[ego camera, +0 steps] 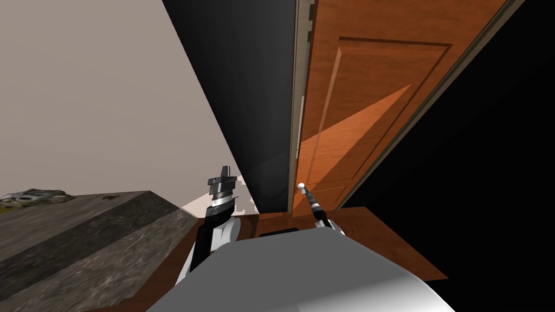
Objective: Pull the door open
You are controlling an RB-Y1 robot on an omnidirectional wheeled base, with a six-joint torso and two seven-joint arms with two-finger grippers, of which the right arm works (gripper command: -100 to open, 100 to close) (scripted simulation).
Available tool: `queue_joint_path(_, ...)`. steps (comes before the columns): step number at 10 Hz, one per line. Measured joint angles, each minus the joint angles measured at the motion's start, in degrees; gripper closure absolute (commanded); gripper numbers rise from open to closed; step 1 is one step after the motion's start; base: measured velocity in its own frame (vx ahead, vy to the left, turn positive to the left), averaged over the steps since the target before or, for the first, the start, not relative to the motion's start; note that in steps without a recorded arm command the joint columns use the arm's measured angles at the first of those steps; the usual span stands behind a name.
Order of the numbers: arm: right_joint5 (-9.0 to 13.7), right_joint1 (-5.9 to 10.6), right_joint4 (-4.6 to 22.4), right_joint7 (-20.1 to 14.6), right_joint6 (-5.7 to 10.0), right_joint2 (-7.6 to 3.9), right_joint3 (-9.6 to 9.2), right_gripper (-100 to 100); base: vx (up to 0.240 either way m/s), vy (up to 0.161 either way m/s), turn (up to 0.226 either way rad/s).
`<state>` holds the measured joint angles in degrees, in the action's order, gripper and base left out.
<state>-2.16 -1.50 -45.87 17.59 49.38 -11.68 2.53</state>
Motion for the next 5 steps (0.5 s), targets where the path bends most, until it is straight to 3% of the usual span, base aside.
queue_joint_path(4, 2.7, 1.63, 3.7, -4.3, 1.85, -0.65, 0.06, 100, -0.028, -0.007, 0.066)
queue_joint_path(5, 2.9, 1.39, 3.2, -4.9, 1.61, -0.83, -0.05, 100, -0.007, 0.002, 0.001)
